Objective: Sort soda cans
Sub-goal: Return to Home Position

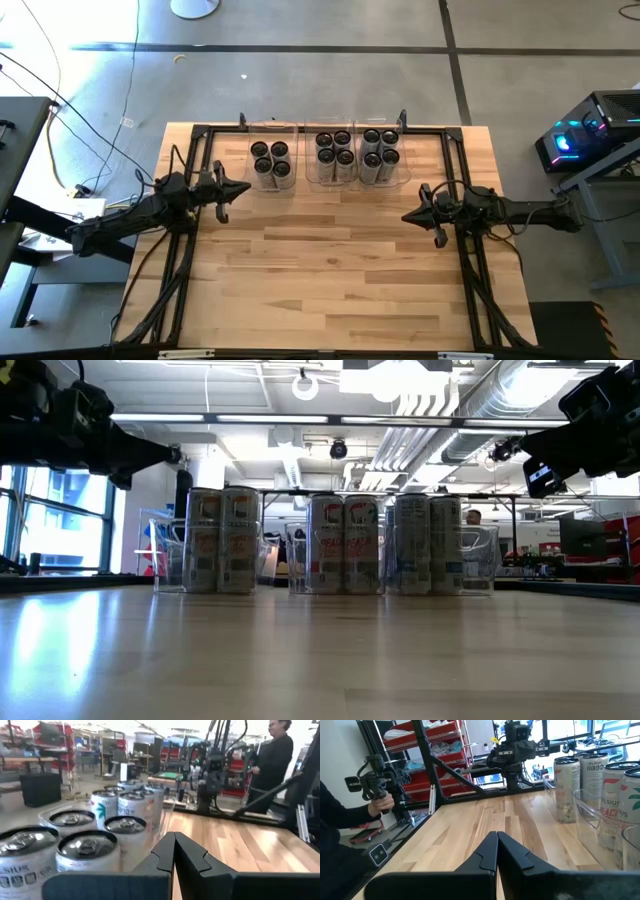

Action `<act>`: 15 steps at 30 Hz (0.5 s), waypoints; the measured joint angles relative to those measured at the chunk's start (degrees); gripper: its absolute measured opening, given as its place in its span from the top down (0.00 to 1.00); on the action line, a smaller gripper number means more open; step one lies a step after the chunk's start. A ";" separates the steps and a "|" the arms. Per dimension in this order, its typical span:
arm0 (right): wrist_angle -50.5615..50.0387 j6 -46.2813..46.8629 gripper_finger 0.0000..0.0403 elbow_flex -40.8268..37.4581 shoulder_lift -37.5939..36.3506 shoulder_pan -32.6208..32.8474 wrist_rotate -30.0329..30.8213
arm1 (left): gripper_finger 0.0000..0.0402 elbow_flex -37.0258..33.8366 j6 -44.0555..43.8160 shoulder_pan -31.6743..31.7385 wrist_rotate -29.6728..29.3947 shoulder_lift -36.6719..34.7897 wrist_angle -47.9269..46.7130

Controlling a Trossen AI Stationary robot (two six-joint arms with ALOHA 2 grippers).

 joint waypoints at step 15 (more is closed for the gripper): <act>-0.03 0.01 1.00 -0.02 0.63 0.00 -0.03 | 1.00 -0.01 -1.22 -4.17 -2.42 -0.01 -1.03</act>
